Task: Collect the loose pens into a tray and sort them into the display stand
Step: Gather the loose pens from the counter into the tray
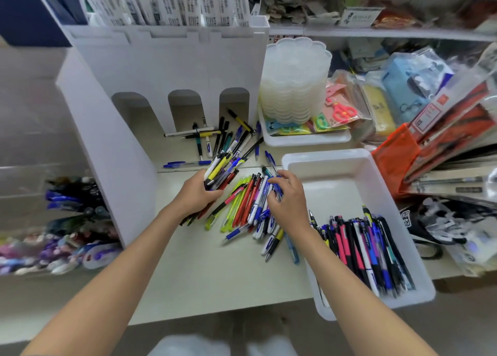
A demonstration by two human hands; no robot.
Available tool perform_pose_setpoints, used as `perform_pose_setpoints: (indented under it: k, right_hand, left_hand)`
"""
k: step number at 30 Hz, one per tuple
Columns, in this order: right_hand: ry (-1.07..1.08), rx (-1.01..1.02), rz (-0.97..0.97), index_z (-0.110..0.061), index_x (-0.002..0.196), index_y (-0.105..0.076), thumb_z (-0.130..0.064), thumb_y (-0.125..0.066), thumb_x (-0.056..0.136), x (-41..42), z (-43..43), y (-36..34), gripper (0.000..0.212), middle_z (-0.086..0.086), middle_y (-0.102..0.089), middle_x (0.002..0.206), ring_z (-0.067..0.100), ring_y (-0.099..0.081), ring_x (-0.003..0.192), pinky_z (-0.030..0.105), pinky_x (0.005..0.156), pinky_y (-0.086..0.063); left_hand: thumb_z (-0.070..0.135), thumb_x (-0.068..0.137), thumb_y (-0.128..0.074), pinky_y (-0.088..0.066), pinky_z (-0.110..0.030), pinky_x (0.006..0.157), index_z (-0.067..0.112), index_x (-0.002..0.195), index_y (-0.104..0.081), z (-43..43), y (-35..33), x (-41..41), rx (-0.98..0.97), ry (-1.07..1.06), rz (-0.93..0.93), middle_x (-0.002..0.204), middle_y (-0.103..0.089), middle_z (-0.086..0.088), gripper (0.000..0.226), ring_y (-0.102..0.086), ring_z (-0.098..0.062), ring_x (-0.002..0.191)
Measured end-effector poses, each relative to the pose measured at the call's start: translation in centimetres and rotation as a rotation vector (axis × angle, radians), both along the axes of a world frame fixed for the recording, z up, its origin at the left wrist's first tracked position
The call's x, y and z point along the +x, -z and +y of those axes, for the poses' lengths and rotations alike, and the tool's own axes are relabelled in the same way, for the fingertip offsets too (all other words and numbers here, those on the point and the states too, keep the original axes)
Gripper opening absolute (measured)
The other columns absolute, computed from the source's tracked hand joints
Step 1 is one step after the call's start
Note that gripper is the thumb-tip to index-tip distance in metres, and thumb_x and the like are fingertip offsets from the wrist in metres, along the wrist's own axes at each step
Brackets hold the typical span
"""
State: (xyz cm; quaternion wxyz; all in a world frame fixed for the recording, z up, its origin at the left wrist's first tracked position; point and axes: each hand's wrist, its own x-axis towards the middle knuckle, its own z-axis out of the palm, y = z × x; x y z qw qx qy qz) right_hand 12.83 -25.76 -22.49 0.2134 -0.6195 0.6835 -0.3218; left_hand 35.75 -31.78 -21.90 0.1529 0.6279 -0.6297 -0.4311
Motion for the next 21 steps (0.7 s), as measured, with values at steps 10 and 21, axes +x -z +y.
perform_pose_setpoints:
  k: [10, 21]
  right_hand:
    - [0.014, -0.018, -0.312, -0.014, 0.123, -0.059, -0.021, -0.053, 0.098, -0.5, 0.3, -4.3, 0.026, -0.004, -0.057, 0.118, 0.007, -0.055, 0.108, 0.035, 0.1, -0.046]
    - [0.093, 0.06, -0.648, -0.021, 0.139, -0.046, -0.022, -0.048, 0.099, -8.6, -0.2, -10.2, 0.04, -0.001, -0.051, 0.135, 0.014, -0.051, 0.119, 0.034, 0.098, -0.043]
  left_hand:
    - [0.023, 0.09, -0.073, -0.057, -0.023, 0.069, 0.021, 0.128, -0.051, 3.2, -5.6, -3.9, 0.155, -0.031, 0.404, 0.111, -0.068, -0.001, 0.044, -0.072, -0.013, 0.09]
    - [0.018, 0.092, -0.069, -0.06, -0.043, 0.074, 0.008, 0.114, -0.054, 10.2, -9.1, -16.0, 0.289, 0.015, 0.536, 0.09, -0.068, -0.016, 0.028, -0.068, -0.026, 0.079]
